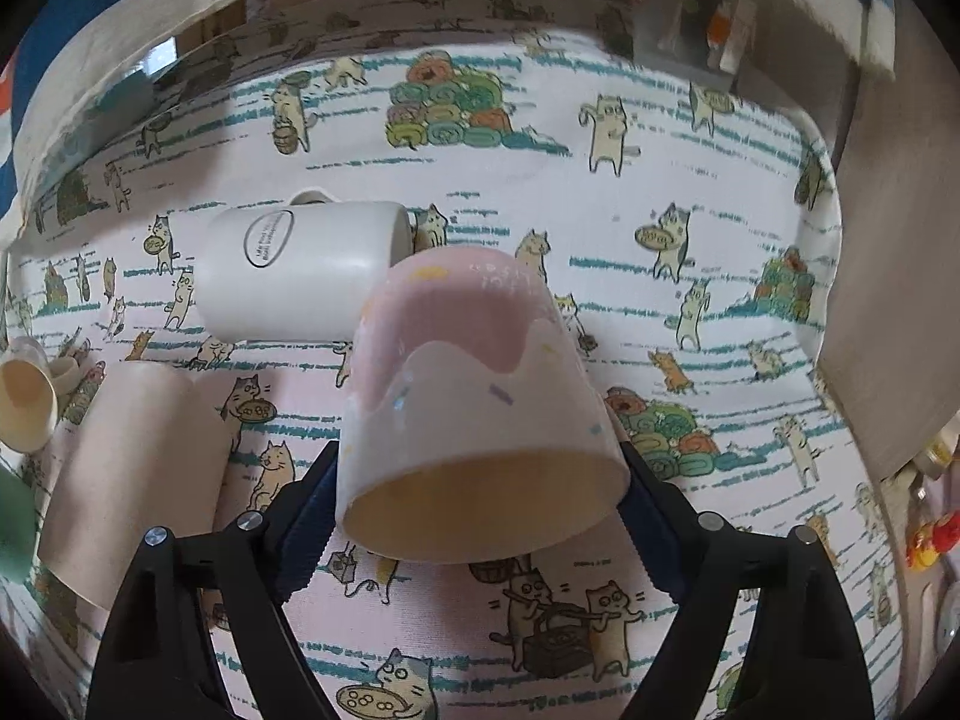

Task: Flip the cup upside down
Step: 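Close the right tool on the pink-and-white mug's rim, then lift the mug with the right tool and turn it opening-up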

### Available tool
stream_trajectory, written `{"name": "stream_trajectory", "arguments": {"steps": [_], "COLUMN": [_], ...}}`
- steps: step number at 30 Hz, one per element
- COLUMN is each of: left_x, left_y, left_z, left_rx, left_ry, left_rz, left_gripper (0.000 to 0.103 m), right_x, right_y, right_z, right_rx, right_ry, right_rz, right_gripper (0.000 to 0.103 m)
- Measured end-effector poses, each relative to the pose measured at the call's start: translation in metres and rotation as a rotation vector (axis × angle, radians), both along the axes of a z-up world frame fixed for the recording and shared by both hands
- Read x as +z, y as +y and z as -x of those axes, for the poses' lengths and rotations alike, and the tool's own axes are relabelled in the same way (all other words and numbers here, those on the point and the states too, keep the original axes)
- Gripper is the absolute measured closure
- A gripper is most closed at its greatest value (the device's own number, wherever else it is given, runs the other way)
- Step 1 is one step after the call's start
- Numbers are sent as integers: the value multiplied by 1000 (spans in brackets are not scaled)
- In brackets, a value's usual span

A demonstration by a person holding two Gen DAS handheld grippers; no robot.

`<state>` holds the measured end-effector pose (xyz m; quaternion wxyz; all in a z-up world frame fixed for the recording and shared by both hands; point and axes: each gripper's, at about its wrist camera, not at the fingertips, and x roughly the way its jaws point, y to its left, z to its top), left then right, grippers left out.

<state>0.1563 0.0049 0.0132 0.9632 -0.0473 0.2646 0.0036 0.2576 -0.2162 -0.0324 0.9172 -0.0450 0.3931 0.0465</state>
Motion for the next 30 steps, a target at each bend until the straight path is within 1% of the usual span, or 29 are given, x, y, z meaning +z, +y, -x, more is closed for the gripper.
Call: {"name": "stream_trajectory", "arguments": {"steps": [2, 4, 6, 10, 12, 15, 17, 20, 21, 25, 30], "left_x": [0, 1, 2, 9, 16, 32, 42, 52, 54, 56, 58], "left_y": [0, 2, 3, 0, 0, 1, 2, 2, 1, -2, -7], "left_z": [0, 1, 2, 7, 11, 22, 33, 47, 51, 74, 102], "left_rx": [15, 13, 8, 7, -5, -12, -9, 5, 8, -6, 6], "left_ry": [-5, -6, -12, -36, -47, -65, -75, -77, -73, -70, -116], "left_rz": [-17, -9, 0, -19, -4, 24, 25, -1, -9, -36, -84], "left_gripper": [0, 0, 0, 0, 0, 0, 0, 0, 0, 0, 0], "right_x": [2, 5, 8, 19, 28, 40, 49, 62, 65, 79, 95], "right_y": [2, 1, 0, -7, -8, -11, -12, -13, -13, -12, 2], "right_z": [2, 4, 5, 10, 14, 21, 31, 51, 56, 87, 125], "right_rx": [2, 1, -3, -21, -38, -45, -34, -24, -17, 26, 98], "right_ry": [-15, -25, -34, -64, -91, -103, -136, -177, -168, -181, -222], "right_rz": [10, 7, -5, -36, -39, -48, -49, -38, -43, -79, -87], "right_gripper": [17, 17, 17, 17, 17, 18, 18, 18, 18, 18, 18]}}
